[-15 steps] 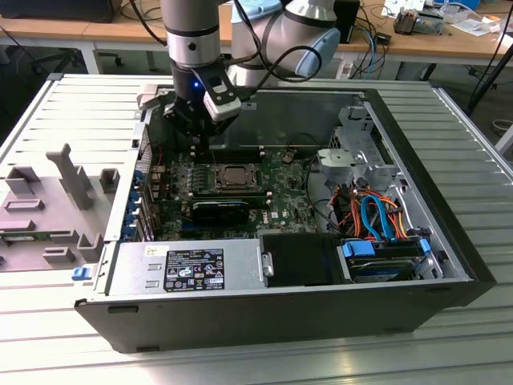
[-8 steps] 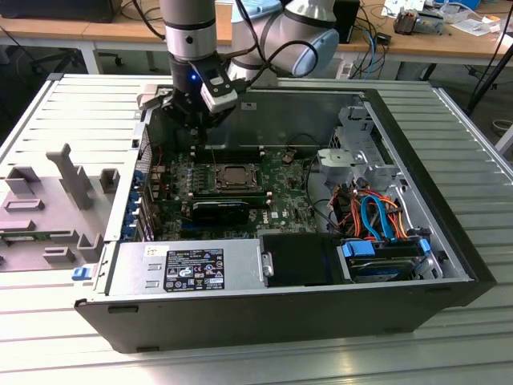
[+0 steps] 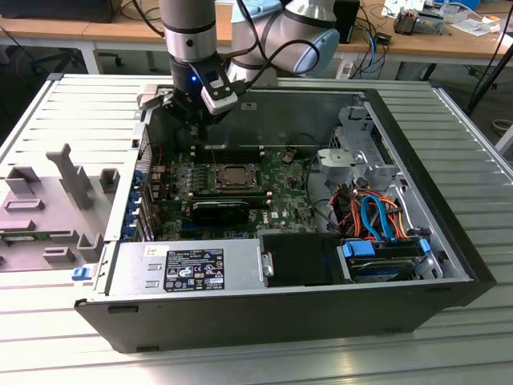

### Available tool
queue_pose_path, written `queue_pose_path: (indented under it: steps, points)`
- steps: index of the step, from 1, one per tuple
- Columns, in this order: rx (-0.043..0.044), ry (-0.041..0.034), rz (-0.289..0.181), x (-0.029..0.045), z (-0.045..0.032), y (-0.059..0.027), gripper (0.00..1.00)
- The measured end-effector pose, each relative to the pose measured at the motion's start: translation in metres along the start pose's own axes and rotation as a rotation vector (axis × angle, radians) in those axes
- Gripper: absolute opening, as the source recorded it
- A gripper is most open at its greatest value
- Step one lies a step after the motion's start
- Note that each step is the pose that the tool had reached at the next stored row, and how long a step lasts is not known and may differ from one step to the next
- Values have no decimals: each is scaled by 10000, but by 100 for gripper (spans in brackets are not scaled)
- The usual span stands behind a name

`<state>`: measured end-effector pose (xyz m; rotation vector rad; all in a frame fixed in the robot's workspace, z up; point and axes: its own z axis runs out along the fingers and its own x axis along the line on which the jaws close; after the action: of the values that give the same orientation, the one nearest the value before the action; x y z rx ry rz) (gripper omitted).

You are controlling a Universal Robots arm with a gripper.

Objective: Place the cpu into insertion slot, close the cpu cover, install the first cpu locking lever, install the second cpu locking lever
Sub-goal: 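Install the first cpu locking lever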

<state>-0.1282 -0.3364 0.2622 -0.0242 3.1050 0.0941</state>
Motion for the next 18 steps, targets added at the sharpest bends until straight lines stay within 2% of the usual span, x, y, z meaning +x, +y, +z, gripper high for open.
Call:
queue_pose_path:
  steps: [1, 2, 3, 11, 18]
  points:
    - [163, 2, -7, 0, 0, 0, 11]
    - [258, 4, -10, 0, 0, 0, 11]
    - [300, 5, -12, -2, 0, 0, 11]
    - [300, 91, -7, -106, 4, -2, 11]
    - [298, 195, -2, -226, 27, -5, 11]
